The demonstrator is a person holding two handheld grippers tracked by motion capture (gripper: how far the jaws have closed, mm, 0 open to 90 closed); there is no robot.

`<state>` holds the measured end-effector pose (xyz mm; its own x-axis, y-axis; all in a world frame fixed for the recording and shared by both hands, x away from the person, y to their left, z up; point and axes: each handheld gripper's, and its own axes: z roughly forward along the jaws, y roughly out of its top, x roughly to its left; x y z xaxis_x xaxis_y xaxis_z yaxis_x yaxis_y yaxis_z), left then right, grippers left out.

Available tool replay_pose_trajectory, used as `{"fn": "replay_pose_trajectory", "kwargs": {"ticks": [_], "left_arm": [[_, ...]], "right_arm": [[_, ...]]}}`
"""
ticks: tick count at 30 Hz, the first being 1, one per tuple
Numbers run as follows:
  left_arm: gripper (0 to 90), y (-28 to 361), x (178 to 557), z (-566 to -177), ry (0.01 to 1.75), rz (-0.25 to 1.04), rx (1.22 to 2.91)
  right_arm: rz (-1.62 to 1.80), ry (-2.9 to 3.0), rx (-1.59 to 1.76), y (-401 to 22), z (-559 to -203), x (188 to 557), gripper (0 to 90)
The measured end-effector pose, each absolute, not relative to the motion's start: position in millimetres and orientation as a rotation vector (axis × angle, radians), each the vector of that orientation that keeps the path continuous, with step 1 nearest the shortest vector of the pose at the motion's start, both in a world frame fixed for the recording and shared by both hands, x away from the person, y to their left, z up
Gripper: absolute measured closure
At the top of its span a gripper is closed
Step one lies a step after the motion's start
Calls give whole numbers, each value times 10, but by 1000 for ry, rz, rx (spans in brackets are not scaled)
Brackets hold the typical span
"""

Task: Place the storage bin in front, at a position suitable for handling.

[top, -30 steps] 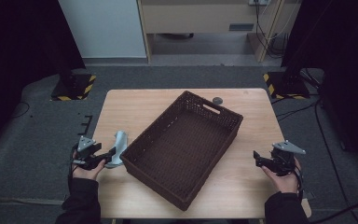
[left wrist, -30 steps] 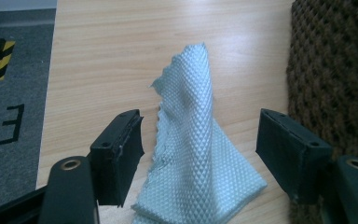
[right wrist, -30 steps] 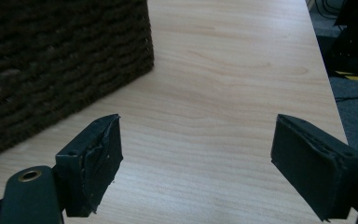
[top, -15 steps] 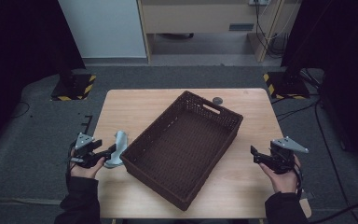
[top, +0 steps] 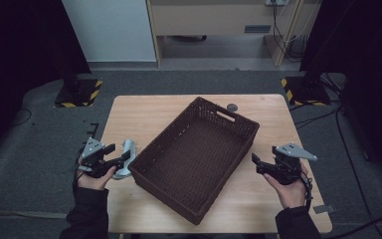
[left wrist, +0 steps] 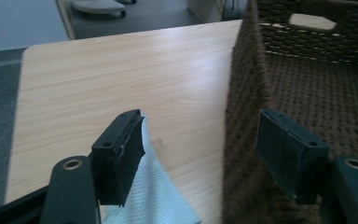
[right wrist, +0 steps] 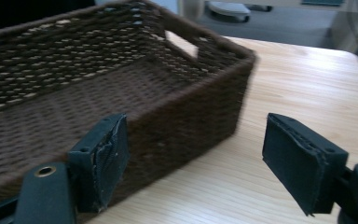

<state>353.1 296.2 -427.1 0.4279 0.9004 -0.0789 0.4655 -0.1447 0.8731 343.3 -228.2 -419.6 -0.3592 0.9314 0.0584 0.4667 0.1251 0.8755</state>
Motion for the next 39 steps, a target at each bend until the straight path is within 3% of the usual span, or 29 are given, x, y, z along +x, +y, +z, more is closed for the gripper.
{"fn": "replay_pose_trajectory", "kwargs": {"ticks": [4,18,23,28,39], "left_arm": [[321,2803,3509,-4228,1124,588,1797],[564,2567,3583,-4400,1087,536,1920],[607,2550,3599,-4427,1088,517,1947],[806,2564,3587,-4441,1102,483,1925],[815,2475,3506,-4437,1121,498,1929]], "right_arm": [[1211,1930,1320,-2103,-4171,3436,247],[1235,2019,1345,-1735,-4314,3524,283],[1225,2026,1368,-1693,-4364,3547,323],[1165,2035,1356,-1637,-4420,3593,364],[1129,2024,1350,-1624,-4411,3620,375]]}}
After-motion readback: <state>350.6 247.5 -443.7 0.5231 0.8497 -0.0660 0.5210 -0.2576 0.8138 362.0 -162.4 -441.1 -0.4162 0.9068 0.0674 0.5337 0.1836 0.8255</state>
